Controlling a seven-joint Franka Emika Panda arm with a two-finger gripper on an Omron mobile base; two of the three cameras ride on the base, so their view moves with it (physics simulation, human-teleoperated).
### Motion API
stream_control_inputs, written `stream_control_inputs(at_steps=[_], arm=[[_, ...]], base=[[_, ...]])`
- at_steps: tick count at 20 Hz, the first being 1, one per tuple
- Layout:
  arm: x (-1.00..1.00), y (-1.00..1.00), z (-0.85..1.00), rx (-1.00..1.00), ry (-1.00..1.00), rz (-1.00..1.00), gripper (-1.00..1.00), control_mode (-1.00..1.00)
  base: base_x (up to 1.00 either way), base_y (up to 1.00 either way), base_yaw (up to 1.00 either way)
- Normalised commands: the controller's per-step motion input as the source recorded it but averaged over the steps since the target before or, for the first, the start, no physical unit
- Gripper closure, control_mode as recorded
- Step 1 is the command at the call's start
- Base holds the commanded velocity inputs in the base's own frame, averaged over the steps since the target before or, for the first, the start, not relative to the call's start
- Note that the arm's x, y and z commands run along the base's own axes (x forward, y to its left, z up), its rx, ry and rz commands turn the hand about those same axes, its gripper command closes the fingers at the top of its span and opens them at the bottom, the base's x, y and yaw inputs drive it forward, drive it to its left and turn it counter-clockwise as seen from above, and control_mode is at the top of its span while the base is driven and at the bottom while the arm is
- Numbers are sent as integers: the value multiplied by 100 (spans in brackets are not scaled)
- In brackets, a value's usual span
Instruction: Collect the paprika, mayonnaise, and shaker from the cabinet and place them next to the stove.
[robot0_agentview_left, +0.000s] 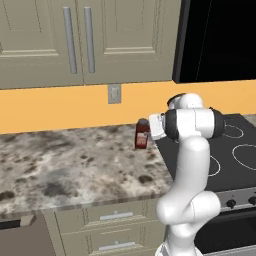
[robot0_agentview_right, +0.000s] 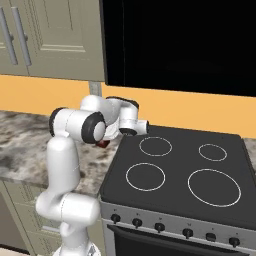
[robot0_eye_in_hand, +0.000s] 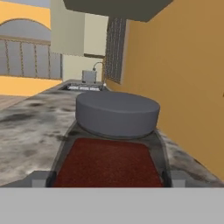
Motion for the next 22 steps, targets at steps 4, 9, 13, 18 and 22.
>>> stream_control_inputs(at_steps=[4,9,13,18,22], arm=[[-14,2,-5,0,-4,0,-100,-100],[0,0,6,0,0,0,-100,-100],[3,-6,16,0,1,0,-100,-100],[-7,-30,20,0,0,0,-100,-100],[-40,-27,19,0,-3,-6,-100,-100]], base=[[0,0,0],[0,0,0],[0,0,0],[0,0,0],[0,0,0]])
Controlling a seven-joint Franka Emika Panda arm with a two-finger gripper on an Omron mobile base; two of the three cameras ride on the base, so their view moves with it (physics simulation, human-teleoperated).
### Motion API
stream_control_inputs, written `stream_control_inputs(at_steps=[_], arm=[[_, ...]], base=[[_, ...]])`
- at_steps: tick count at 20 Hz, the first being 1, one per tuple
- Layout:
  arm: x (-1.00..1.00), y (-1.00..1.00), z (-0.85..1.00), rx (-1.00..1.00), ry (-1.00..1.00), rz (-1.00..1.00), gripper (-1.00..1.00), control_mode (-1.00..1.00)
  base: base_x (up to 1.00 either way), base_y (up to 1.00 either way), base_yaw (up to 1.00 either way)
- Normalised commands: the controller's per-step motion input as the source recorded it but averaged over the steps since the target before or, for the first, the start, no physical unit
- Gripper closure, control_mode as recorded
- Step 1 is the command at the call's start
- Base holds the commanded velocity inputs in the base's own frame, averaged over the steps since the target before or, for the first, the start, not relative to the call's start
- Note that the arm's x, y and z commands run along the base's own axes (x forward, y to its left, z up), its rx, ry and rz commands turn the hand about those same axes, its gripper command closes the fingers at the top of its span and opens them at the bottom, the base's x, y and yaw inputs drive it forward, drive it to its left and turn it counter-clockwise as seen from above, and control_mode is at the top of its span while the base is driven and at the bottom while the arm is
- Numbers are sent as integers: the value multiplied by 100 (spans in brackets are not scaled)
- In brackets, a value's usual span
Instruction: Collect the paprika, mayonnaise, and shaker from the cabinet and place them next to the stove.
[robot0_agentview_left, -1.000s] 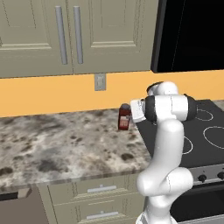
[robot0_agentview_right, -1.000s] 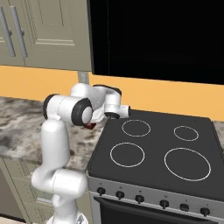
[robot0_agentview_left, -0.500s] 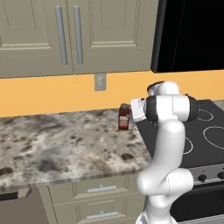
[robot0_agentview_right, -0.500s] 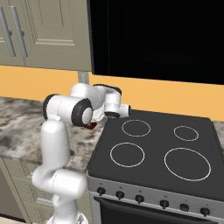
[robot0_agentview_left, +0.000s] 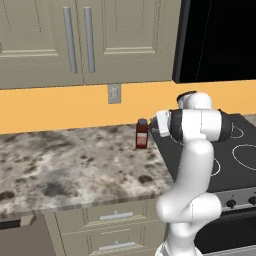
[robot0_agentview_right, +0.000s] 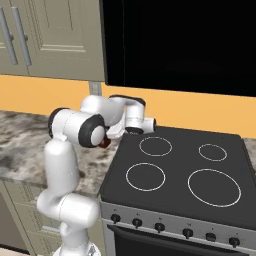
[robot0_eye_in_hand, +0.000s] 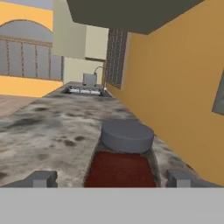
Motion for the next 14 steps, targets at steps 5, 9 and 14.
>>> stream_control_inputs(at_steps=[5,9,14], arm=[[-68,-1,32,0,-8,-15,-100,-100],[-86,0,36,0,-4,-14,-100,-100],[-95,0,55,0,-3,-12,-100,-100]], base=[[0,0,0],[0,0,0],[0,0,0]])
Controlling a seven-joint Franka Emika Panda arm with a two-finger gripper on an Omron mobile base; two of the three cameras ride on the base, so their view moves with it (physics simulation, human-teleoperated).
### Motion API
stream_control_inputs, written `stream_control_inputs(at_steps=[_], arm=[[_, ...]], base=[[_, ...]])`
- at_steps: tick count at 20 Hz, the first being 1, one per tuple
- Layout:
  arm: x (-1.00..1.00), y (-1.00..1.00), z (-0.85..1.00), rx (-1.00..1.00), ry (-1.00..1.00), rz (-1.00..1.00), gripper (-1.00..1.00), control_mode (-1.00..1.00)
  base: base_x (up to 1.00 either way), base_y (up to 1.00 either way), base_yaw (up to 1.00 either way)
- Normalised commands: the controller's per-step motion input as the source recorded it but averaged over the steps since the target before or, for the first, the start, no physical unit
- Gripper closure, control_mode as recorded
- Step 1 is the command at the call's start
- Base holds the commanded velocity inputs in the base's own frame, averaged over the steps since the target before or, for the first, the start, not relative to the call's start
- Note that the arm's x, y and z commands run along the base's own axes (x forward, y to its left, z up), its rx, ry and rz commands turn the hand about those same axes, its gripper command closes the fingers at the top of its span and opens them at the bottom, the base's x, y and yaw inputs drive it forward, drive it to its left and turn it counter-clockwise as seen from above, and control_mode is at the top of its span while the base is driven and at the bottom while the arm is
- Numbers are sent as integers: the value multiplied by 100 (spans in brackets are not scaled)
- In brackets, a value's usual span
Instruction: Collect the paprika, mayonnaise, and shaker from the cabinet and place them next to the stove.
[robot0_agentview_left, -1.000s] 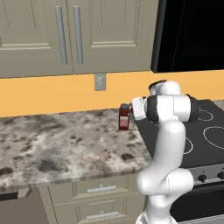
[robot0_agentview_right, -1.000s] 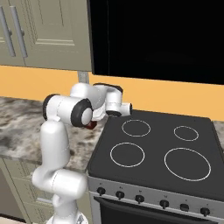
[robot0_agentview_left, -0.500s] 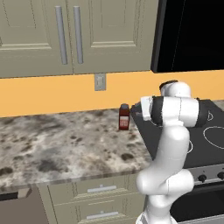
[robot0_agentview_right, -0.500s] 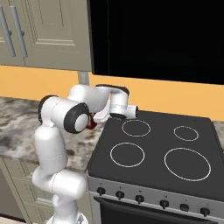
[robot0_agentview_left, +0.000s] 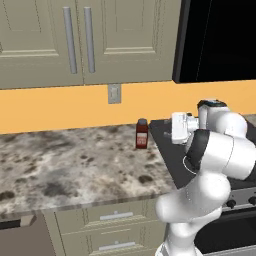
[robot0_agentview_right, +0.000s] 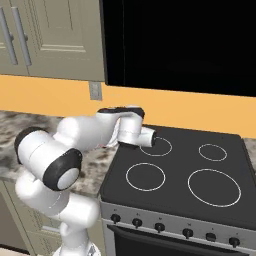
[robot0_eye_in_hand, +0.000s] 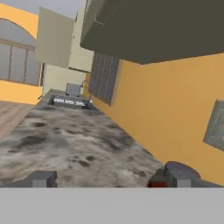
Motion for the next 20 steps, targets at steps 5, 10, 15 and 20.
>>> stream_control_inputs(at_steps=[5,10,15,20], arm=[[-91,7,60,1,8,-13,-100,-100],[-81,49,51,1,16,-28,-100,-100],[-75,45,49,0,23,-27,-100,-100],[-81,45,22,0,23,-27,-100,-100]], base=[[0,0,0],[0,0,0],[0,0,0],[0,0,0]])
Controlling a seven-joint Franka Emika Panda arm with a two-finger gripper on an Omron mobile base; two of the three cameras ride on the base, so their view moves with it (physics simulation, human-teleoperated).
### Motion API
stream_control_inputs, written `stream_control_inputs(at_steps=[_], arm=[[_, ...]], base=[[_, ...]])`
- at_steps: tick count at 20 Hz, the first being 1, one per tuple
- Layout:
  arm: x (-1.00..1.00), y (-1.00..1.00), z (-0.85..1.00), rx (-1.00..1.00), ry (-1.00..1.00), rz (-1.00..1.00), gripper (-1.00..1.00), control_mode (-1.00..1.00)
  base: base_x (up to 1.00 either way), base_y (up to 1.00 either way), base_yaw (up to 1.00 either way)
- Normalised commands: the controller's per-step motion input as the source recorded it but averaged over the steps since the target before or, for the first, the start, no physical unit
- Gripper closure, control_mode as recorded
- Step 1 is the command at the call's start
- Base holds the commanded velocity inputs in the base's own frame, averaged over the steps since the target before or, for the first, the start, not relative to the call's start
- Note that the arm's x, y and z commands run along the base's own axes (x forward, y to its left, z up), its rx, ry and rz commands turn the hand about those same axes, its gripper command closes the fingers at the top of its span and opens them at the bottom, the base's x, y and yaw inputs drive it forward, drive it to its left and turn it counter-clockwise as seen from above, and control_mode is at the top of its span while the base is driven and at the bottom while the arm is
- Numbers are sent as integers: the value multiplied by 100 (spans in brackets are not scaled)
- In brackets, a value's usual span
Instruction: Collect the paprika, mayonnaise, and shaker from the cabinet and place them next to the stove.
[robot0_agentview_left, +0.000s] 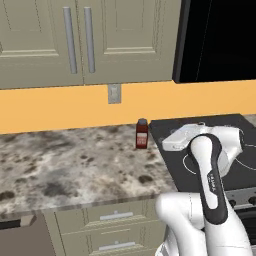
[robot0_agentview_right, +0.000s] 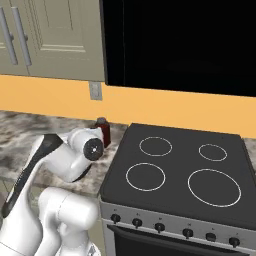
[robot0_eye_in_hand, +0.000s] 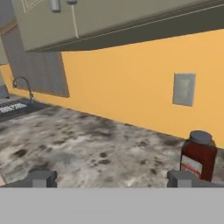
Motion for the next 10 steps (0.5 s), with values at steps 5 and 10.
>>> stream_control_inputs(at_steps=[5,10], arm=[[-82,48,-11,-6,9,-27,-100,-100],[-89,20,-11,-1,0,-26,-100,-100]], base=[[0,0,0],[0,0,0]])
